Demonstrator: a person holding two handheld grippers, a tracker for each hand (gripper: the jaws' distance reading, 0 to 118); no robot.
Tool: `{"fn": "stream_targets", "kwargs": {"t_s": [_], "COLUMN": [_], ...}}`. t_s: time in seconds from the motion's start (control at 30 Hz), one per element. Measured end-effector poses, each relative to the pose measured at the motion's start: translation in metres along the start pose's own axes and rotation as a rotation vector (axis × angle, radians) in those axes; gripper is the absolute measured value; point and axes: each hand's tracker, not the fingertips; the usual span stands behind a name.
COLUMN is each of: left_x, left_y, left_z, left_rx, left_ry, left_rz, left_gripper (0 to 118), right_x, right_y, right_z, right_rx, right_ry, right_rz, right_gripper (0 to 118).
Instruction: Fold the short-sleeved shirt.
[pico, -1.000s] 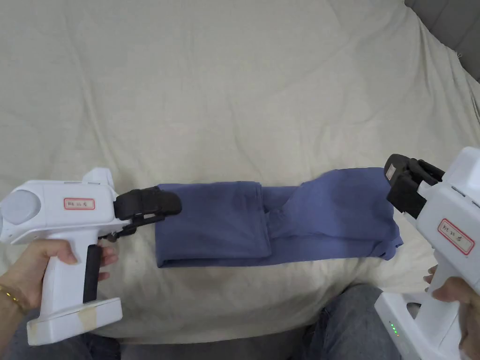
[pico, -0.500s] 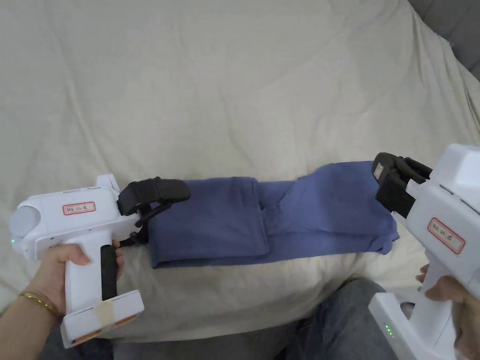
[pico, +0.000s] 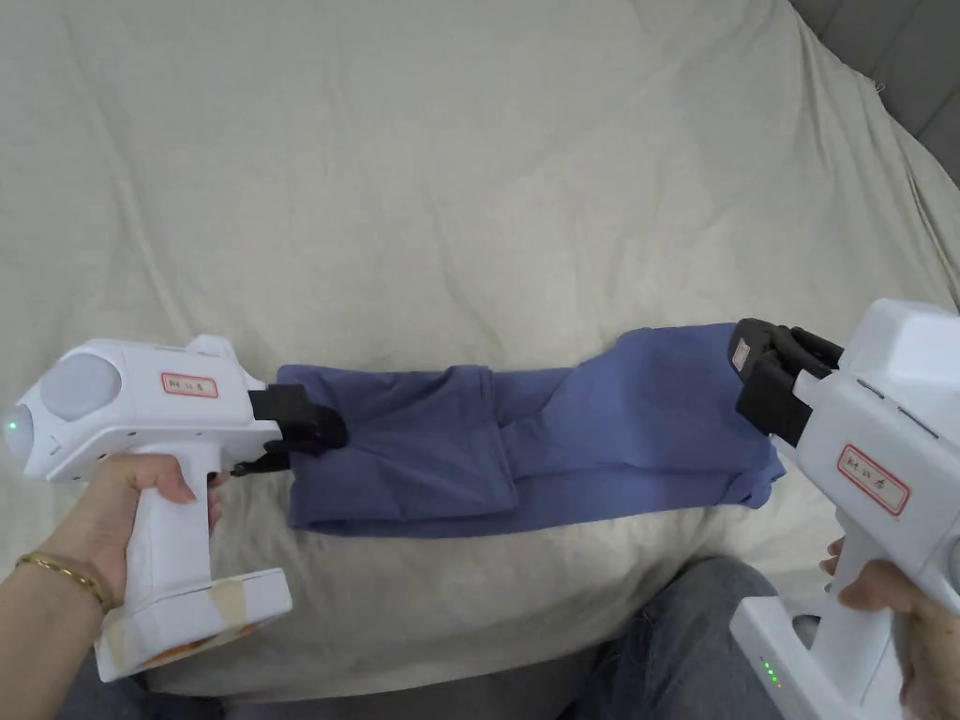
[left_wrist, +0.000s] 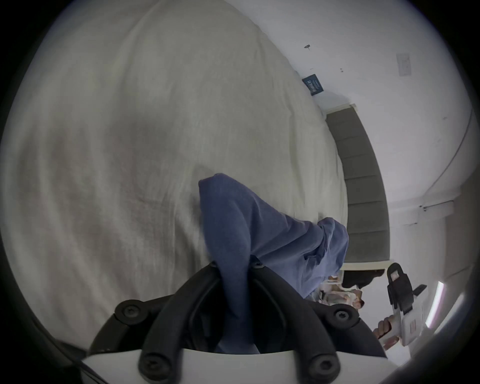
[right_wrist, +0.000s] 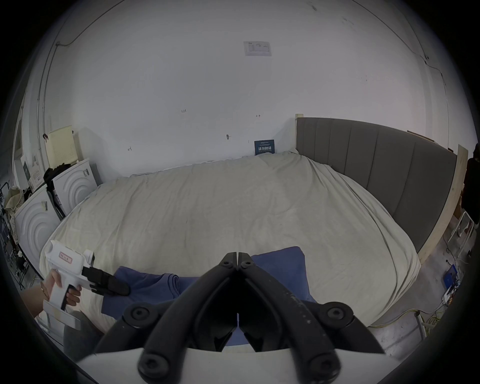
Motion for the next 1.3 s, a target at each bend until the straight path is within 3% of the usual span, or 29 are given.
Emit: {"fn": "stream_targets", "kwargs": {"t_s": [0.07,0.23,0.4,0.63,0.73,0.93,1.0,1.07,1.1,1.13,1.23,1.3], "left_x": [0.002,-0.024,-0.026,0.057,0.092,0.123,0.120,0.112,0.108,0.105,0.107,0.112], "left_y": [0.005,0.018,0.019,-0.013,-0.024,-0.039,-0.044,-0.047,-0.048,-0.047,-0.047,-0.047], "left_z": [0.023,0.107,0.171,0.150,0.111,0.004,-0.030,-0.057,-0.064,-0.068,-0.047,-0.021], "left_rx": [0.039,0.156,0.315,0.304,0.260,0.091,0.040,-0.054,-0.090,-0.100,0.007,0.090], "left_ry": [0.010,0.200,0.636,0.492,0.453,0.389,0.332,0.261,0.241,0.235,0.259,0.255], "left_rz": [0.016,0.057,-0.043,-0.259,-0.361,-0.401,-0.383,-0.322,-0.293,-0.278,-0.366,-0.394], "left_gripper": [11,11,11,11,11,14,38,85,96,100,91,71], "right_x": [0.000,-0.003,-0.011,-0.009,-0.003,0.019,0.027,0.034,0.036,0.039,0.039,0.038], "right_y": [0.001,0.004,0.005,0.002,0.000,-0.004,-0.005,-0.007,-0.007,-0.008,-0.007,-0.007], "right_z": [0.001,0.000,-0.001,0.003,0.011,0.029,0.033,0.037,0.038,0.039,0.041,0.040], "right_rx": [0.007,0.018,0.029,0.047,0.055,0.067,0.067,0.065,0.064,0.064,0.065,0.064], "right_ry": [0.009,0.035,0.068,0.072,0.059,-0.001,-0.023,-0.046,-0.052,-0.058,-0.067,-0.060], "right_rz": [-0.003,0.003,-0.003,-0.048,-0.055,-0.075,-0.088,-0.097,-0.100,-0.103,-0.103,-0.099], "right_gripper": [1,1,1,1,1,1,1,1,1,1,1,1]}}
